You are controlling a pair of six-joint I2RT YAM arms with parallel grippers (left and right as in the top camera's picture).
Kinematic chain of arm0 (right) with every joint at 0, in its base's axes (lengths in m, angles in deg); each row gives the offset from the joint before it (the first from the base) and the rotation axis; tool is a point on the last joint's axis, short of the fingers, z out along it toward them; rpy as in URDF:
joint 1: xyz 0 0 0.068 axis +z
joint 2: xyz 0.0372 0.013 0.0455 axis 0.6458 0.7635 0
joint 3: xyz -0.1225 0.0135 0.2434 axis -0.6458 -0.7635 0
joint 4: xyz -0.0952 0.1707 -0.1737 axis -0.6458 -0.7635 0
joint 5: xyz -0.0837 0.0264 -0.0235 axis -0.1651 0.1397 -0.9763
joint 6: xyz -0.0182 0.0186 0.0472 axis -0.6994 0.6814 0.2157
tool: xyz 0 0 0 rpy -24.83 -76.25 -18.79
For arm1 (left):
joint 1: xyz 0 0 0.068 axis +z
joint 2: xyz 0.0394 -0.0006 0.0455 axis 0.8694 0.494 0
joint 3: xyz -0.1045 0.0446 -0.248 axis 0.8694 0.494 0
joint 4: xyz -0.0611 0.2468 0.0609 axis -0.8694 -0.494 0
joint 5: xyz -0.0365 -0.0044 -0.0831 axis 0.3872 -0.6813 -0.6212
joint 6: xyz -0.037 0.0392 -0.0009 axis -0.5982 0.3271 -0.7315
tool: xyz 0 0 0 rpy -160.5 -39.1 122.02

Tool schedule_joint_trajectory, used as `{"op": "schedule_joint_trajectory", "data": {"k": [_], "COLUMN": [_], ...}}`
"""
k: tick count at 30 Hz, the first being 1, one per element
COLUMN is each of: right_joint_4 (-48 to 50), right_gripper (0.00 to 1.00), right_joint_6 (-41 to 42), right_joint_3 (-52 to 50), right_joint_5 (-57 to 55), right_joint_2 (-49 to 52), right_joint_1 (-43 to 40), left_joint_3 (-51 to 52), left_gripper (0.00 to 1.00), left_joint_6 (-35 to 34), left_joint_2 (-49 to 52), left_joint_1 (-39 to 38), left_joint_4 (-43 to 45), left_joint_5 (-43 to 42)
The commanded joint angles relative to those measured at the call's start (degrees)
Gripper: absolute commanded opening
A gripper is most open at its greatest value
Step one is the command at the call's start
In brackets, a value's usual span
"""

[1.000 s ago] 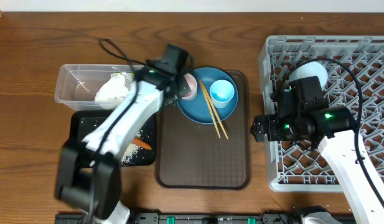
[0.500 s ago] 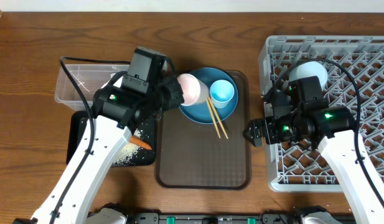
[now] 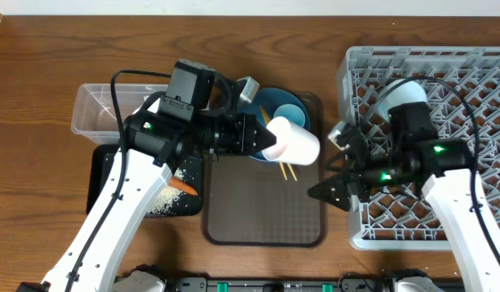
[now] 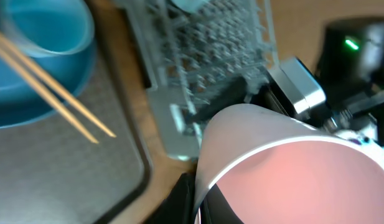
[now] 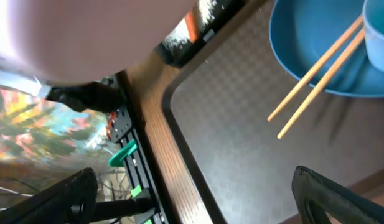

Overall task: Sort waste into correct bins and load items into the dishwasher rack
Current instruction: 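Grasp the pink cup with the left gripper and lift it, then hand the pink cup from the left gripper to the right gripper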

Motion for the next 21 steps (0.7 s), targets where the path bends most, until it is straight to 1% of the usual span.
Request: {"op": "schedule_joint_trajectory", "data": {"k": [1, 5, 7, 11, 18, 21], "right_joint_4": [-2.34, -7.37, -8.94, -9.07, -6.82, -6.21], "right_gripper": [0.99, 0.99, 0.99, 0.99, 0.99, 0.99], "right_joint_6": [-10.14, -19.78, -22.58, -23.1, -23.26, -23.28], "right_joint_3": [-0.24, -0.24, -0.24, -0.24, -0.22, -0.22], "right_joint_5": [8.98, 13.51, 14.27, 15.78, 20.31, 21.97], "right_joint_2": [-0.22, -0.22, -0.22, -0.22, -0.26, -0.26], "right_joint_1": [-2.4, -3.45, -3.45, -3.45, -3.65, -3.67], "left_joint_3": [0.09, 0.11, 0.11, 0.11, 0.11, 0.11], "left_gripper": [0.06, 0.07, 0.07, 0.07, 0.06, 0.07], "left_joint_6": [3.32, 3.28, 3.3, 4.59, 4.79, 4.79], "left_joint_2": [0.33, 0.33, 0.33, 0.33, 0.33, 0.33], "left_joint_1": [0.31, 0.24, 0.24, -0.11, -2.86, -2.93], "left_joint_4": [-0.55, -1.66, -2.69, -4.37, -4.31, -4.31], "left_joint_5": [-9.01, -9.01, -9.01, -8.98, -8.94, -8.92]}}
